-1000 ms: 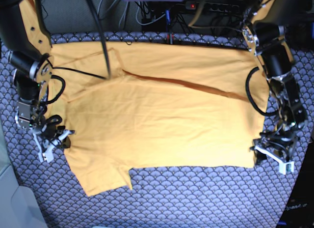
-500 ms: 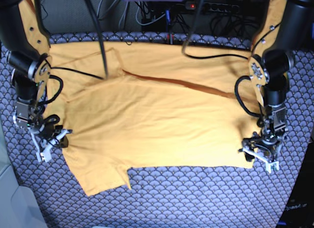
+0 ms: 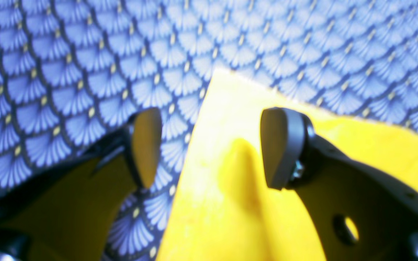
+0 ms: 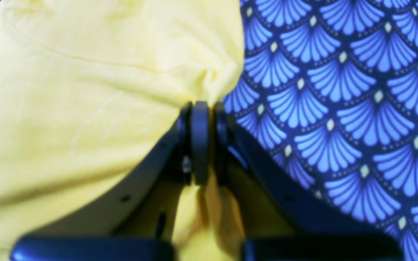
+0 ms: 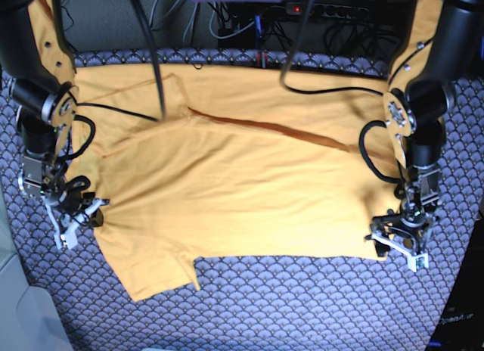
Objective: Fold the T-shirt properly
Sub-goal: 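Move the left gripper to the opposite side edge and grasp both edges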
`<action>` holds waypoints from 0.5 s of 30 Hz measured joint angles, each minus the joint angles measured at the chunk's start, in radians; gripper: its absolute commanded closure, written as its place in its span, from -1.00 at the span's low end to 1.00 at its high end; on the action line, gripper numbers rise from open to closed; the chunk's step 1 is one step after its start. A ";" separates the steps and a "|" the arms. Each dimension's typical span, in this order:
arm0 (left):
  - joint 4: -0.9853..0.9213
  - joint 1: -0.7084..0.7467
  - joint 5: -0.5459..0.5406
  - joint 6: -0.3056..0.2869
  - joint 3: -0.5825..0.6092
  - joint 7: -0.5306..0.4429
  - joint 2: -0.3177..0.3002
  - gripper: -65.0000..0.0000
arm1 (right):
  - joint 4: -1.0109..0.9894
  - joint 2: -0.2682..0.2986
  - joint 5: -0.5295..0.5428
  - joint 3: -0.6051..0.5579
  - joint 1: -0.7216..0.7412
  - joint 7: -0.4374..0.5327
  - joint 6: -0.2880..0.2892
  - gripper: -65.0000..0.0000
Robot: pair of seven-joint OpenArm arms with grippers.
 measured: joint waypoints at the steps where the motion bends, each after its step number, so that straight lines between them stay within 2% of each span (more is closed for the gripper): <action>1: -0.032 -0.004 0.000 0.004 0.000 -0.021 -0.002 -0.28 | 0.000 0.000 0.000 0.000 0.000 0.000 0.000 0.97; 6: -0.136 0.005 0.001 0.004 0.000 -0.118 0.003 -0.28 | 0.000 0.000 0.000 -0.001 0.000 0.000 0.000 0.97; 9: -0.146 0.000 0.000 0.108 0.000 -0.127 0.002 -0.28 | 0.000 -0.002 0.000 -0.001 0.000 0.003 0.000 0.97; 15: -0.146 0.006 0.000 0.124 0.000 -0.134 -0.004 -0.28 | 0.000 -0.003 0.000 -0.001 0.000 0.003 0.000 0.97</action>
